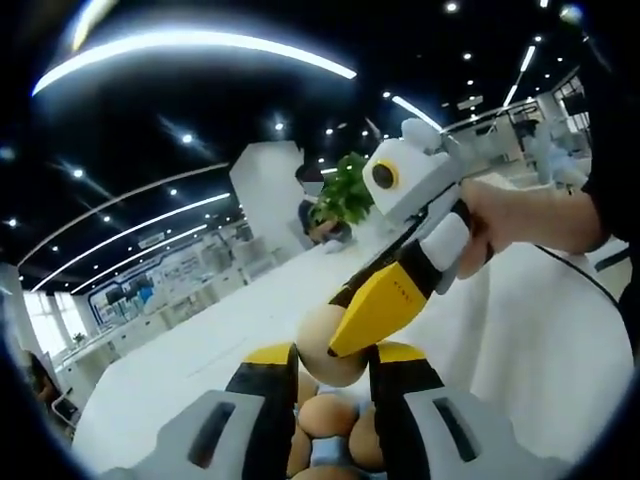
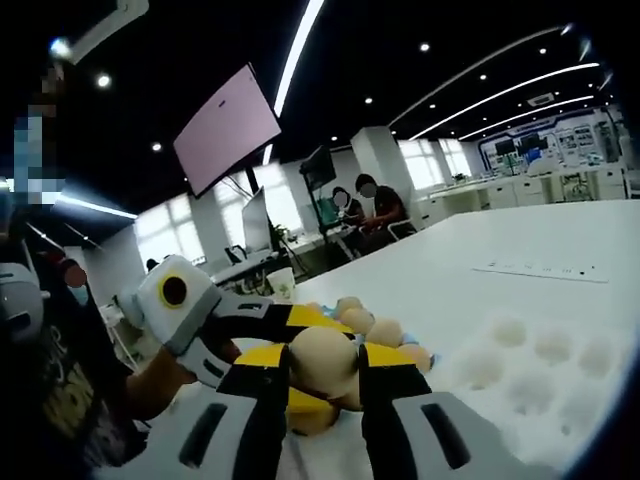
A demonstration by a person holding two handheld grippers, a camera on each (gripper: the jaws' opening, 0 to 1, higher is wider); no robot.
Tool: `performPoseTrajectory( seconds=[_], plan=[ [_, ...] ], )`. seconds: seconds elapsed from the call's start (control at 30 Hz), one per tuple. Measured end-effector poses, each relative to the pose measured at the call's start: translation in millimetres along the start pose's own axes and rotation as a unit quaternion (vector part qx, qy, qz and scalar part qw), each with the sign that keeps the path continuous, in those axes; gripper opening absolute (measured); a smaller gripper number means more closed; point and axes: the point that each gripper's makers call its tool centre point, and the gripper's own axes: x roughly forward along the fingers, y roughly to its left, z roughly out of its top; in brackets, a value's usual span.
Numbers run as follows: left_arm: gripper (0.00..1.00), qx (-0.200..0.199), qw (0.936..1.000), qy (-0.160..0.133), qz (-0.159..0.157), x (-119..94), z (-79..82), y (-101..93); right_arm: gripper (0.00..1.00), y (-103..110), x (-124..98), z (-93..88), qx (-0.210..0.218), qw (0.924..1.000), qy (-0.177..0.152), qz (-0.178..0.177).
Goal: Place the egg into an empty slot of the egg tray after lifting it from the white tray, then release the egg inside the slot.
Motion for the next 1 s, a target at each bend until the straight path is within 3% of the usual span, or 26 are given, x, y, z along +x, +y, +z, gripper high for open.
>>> performPoseTrajectory(
  seconds=[0.3,0.67,1.0],
  plan=[
    [0.28,-0.004,0.9999,0.008,0.012,-5,-4.0,4.6,0.3,-1,-3,3.1,-0.022,0.9996,-0.014,0.002],
    [0.28,-0.018,0.9991,0.01,0.037,-19,-11.0,28.7,0.3,-16,-13,5.0,-0.025,0.9991,-0.026,-0.024],
    [0.28,-0.032,0.9975,0.013,0.062,-29,-18.3,51.7,0.3,-20,-14,-4.9,-0.051,0.9976,-0.005,-0.045]
  ],
)
